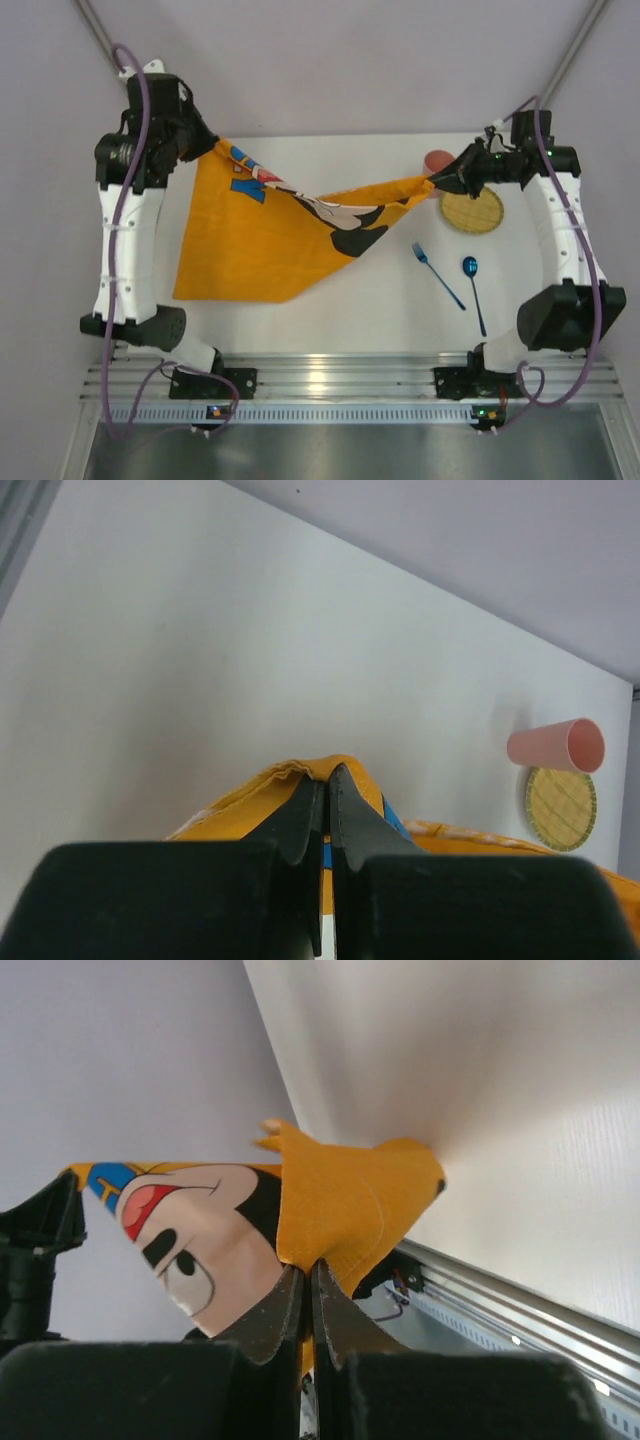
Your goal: Set the dinner table for one person
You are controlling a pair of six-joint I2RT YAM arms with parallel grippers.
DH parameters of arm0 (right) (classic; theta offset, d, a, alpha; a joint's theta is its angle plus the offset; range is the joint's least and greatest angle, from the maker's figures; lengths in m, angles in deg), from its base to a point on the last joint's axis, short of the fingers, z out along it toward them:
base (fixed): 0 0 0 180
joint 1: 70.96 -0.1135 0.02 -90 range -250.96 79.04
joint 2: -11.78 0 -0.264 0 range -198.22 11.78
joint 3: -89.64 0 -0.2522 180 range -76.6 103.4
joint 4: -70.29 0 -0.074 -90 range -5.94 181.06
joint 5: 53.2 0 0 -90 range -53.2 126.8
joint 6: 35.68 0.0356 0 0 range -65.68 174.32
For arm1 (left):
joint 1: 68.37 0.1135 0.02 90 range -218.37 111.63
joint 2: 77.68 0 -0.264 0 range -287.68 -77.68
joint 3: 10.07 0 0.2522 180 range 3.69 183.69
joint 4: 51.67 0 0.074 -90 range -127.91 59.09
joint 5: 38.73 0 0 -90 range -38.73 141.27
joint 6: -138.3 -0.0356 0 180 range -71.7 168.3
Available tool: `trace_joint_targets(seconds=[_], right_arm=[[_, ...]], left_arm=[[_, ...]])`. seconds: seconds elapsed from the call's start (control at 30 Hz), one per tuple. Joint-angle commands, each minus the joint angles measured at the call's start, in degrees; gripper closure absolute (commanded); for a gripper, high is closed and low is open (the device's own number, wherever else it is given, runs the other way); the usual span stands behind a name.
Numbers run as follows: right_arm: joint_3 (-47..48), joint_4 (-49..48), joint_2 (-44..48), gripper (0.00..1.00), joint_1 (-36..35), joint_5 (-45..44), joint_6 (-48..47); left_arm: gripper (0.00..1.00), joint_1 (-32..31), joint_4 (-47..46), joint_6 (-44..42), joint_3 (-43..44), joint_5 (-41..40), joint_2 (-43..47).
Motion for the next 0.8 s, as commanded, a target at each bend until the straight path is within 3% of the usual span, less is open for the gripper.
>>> trace_joint_targets(seconds=[0.0, 0.1, 0.2, 0.23, 0.27, 0.3, 0.33, 0.4, 0.43, 0.53, 0.63, 0.67, 0.73, 0.77], right_arm=[[9.8, -3.7, -6.8, 1.00, -1.4, 5.6, 3.1], [21.0, -6.6, -18.3, 1.00, -2.2, 8.1, 7.3], [31.6, -14.5, -27.3, 1.00, -5.0, 11.7, 16.2], [33.2, -18.4, -29.0, 1.00, -5.3, 12.4, 23.6], [34.8, -23.5, -30.2, 1.00, -5.2, 13.7, 28.2], [34.6, -37.5, -31.4, 1.00, -5.2, 14.0, 33.5], [34.1, -46.3, -31.3, 1.00, -4.8, 13.9, 45.0], [32.5, -64.9, -30.2, 1.00, -3.5, 9.9, 52.5], [32.0, -68.4, -29.5, 1.00, -3.1, 8.5, 54.9], [24.5, -73.7, -22.7, 1.00, -0.8, 4.9, 50.0], [6.4, -72.4, -9.1, 1.00, -0.5, 1.0, 36.6], [-3.7, -70.3, -5.5, 1.00, -0.5, -1.0, 32.2], [-14.2, -51.8, 1.2, 1.00, -2.1, -4.7, 17.8], [-18.9, -47.7, 2.4, 1.00, -2.2, -5.6, 15.1]], left_arm=[[1.00, 2.7, -3.8, -0.8, 3.6, 6.7, -9.1], [1.00, 4.9, -7.1, 0.0, 9.1, 10.3, -15.9], [1.00, 9.0, -10.9, 2.3, 17.3, 18.6, -23.7], [1.00, 10.1, -12.9, 3.5, 18.4, 21.6, -25.2], [1.00, 10.4, -15.3, 6.5, 19.0, 26.3, -26.4], [1.00, 13.7, -18.4, 8.0, 19.5, 28.4, -26.5], [1.00, 14.5, -23.1, 10.0, 19.8, 29.4, -25.8], [1.00, 16.2, -27.4, 9.8, 19.9, 30.3, -24.0], [1.00, 16.7, -28.8, 9.1, 19.9, 30.0, -22.2], [1.00, 18.1, -29.7, 3.4, 14.9, 29.7, -16.0], [1.00, 18.5, -30.9, 0.1, 0.2, 29.9, -6.4], [1.00, 18.6, -28.7, 0.0, -9.3, 29.4, -3.7], [1.00, 18.2, -30.2, -0.5, -22.8, 27.7, 5.6], [1.00, 18.3, -32.0, -0.2, -36.4, 26.8, 8.4]])
